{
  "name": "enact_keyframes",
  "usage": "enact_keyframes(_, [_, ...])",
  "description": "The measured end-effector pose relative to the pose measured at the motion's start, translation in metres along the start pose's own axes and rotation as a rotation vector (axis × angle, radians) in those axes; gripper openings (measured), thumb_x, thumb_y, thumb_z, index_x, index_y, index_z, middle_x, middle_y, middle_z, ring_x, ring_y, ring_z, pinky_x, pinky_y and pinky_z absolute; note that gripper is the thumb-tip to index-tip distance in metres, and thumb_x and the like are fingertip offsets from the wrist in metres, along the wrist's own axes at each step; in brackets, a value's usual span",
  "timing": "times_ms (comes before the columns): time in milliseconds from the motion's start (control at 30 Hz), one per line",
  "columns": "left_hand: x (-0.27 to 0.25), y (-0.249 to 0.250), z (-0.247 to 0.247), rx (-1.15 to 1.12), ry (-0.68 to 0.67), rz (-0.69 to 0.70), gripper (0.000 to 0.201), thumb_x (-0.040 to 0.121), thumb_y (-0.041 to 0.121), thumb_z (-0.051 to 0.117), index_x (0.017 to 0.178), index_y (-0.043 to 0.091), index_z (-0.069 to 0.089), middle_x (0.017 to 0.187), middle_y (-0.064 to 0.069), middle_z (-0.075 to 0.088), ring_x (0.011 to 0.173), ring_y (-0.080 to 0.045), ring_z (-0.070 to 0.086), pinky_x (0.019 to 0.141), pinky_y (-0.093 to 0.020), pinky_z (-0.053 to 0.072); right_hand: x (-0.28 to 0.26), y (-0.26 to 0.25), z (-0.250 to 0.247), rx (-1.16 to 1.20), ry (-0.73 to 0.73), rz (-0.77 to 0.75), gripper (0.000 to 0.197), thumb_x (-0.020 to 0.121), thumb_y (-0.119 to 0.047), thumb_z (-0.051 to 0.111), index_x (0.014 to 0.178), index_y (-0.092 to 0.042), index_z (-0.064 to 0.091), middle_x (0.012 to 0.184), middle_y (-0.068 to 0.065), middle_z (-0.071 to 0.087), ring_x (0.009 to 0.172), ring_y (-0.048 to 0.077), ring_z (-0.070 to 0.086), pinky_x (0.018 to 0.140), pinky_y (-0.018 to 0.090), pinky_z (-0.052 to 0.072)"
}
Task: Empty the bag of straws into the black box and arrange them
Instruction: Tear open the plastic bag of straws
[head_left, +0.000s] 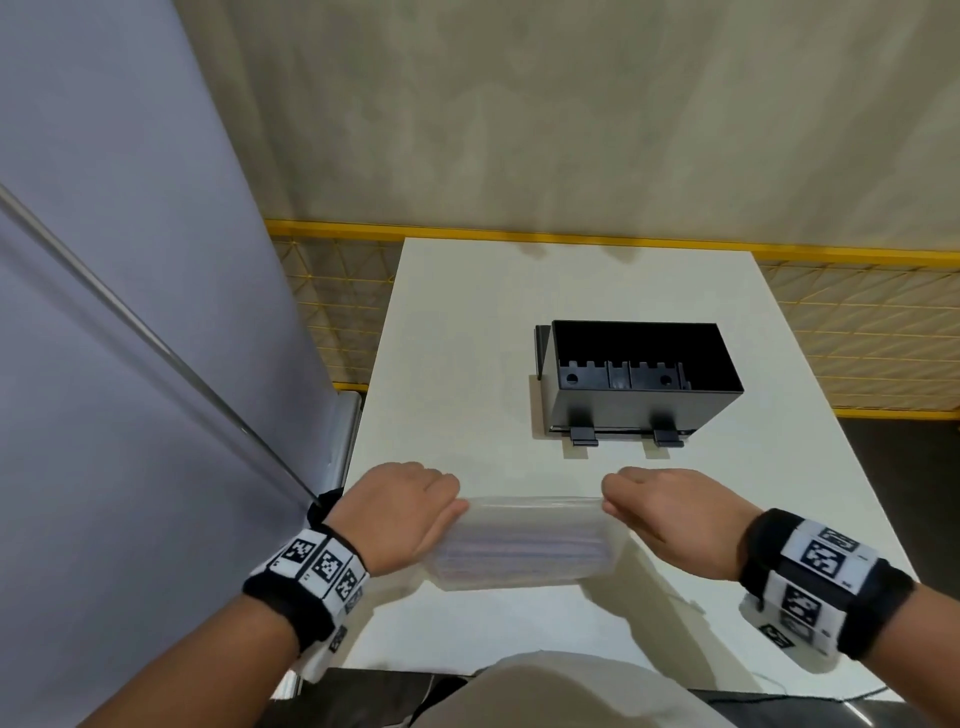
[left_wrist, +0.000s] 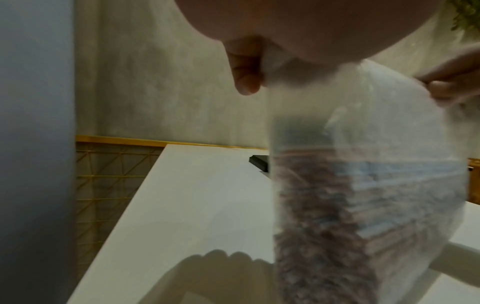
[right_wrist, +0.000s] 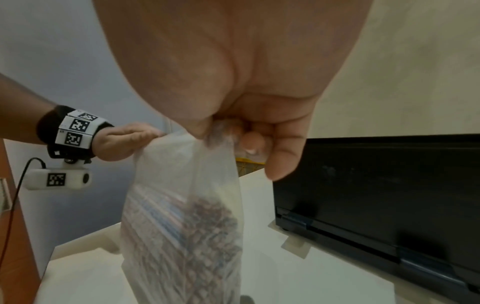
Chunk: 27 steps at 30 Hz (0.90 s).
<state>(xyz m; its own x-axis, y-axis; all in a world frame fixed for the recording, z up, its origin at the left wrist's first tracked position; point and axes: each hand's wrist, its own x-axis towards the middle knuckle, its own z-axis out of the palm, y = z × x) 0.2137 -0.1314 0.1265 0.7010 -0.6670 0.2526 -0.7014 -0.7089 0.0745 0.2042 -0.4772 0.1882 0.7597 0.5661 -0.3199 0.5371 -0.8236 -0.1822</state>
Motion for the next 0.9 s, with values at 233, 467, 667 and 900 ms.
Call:
enact_keyframes(233, [0.004, -0.006, -0.014, 0.016, 0.046, 0.078, 0.021, 0.105, 0.025, 0.051, 0.091, 0.013, 0.060, 0.103, -0.005, 0.062, 0.097, -0.029, 0.056, 0.086, -0.042, 0.048, -0.016, 0.011, -0.006, 0.062, -0.007, 0.059, 0.025, 0.105, -0.044, 0.034, 0.086, -0.027, 0.039, 0.075, -0.009, 0.055, 0.068, 0.019, 0.048, 0.062, 0.033, 0.038])
enact_keyframes(467, [0.017, -0.009, -0.010, -0.088, -0.032, 0.075, 0.007, 0.098, 0.014, 0.050, 0.098, 0.019, 0.055, 0.086, 0.001, 0.056, 0.075, -0.018, 0.045, 0.066, -0.027, 0.036, -0.028, 0.025, -0.006, 0.006, -0.108, 0.176, 0.048, 0.099, -0.063, 0.018, 0.073, -0.025, 0.032, 0.063, -0.004, 0.044, 0.057, 0.013, 0.040, 0.059, 0.033, 0.033])
enact_keyframes(667, [0.024, -0.013, -0.020, 0.004, -0.050, 0.113, 0.019, 0.082, 0.000, 0.067, 0.091, 0.015, 0.060, 0.088, -0.003, 0.049, 0.078, -0.024, 0.039, 0.067, -0.037, 0.039, -0.026, 0.030, -0.009, -0.064, 0.000, 0.161, 0.069, 0.090, -0.076, 0.003, 0.081, -0.027, 0.051, 0.084, -0.009, 0.052, 0.072, 0.010, 0.051, 0.072, 0.032, 0.047])
enact_keyframes(900, [0.054, -0.008, -0.024, 0.064, 0.001, 0.157, 0.023, 0.078, -0.003, 0.055, 0.096, 0.011, 0.061, 0.098, -0.009, 0.056, 0.082, -0.029, 0.048, 0.071, -0.038, 0.042, 0.056, -0.031, -0.023, 0.281, 0.003, 0.051, 0.030, 0.100, -0.047, 0.048, 0.096, -0.019, 0.059, 0.093, -0.001, 0.066, 0.082, 0.019, 0.059, 0.073, 0.033, 0.045])
